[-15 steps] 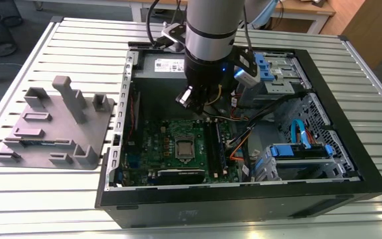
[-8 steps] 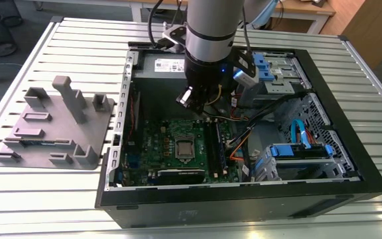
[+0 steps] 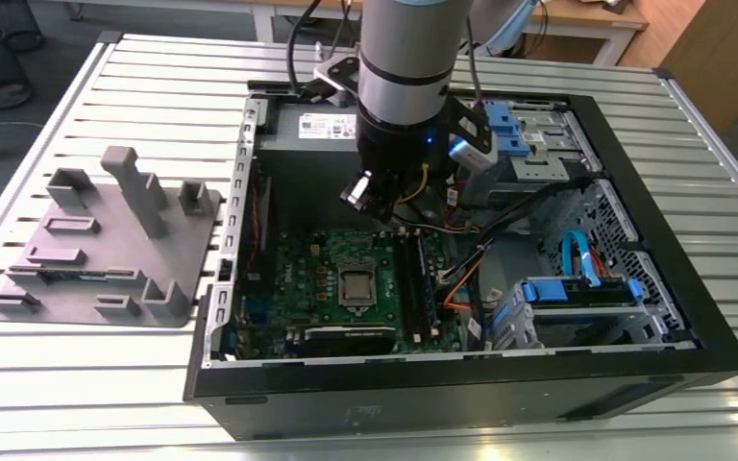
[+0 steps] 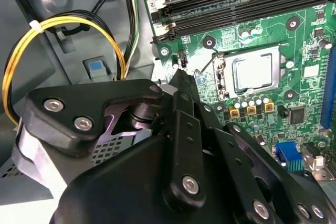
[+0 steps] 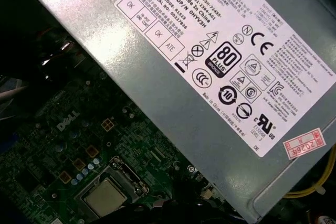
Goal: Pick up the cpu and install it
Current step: 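Install the first cpu locking lever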
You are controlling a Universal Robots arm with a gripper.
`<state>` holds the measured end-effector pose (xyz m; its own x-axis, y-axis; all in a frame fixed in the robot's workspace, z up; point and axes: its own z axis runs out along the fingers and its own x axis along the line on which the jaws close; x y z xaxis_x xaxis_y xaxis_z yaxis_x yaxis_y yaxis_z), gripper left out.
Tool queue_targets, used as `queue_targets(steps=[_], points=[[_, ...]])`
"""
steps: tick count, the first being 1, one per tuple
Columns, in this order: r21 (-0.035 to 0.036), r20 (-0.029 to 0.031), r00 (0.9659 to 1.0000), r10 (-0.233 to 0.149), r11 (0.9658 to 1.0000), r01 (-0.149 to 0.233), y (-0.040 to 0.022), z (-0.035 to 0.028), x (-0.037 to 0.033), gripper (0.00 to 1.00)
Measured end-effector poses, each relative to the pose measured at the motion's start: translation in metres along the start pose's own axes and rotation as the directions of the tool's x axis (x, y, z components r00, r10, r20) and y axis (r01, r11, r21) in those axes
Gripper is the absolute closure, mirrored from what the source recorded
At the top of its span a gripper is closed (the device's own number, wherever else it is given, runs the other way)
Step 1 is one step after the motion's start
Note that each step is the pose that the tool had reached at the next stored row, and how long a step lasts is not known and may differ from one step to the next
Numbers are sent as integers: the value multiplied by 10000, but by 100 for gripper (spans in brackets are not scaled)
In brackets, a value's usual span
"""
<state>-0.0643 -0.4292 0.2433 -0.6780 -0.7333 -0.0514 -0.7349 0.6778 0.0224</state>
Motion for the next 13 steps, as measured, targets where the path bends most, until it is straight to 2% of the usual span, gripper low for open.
queue_targets(steps=[7, 13], points=[[14, -10, 10000, -1, 10000, 1, 7, 12, 13, 89], [29, -20, 10000, -11, 10000, 11, -10, 8, 68, 89]])
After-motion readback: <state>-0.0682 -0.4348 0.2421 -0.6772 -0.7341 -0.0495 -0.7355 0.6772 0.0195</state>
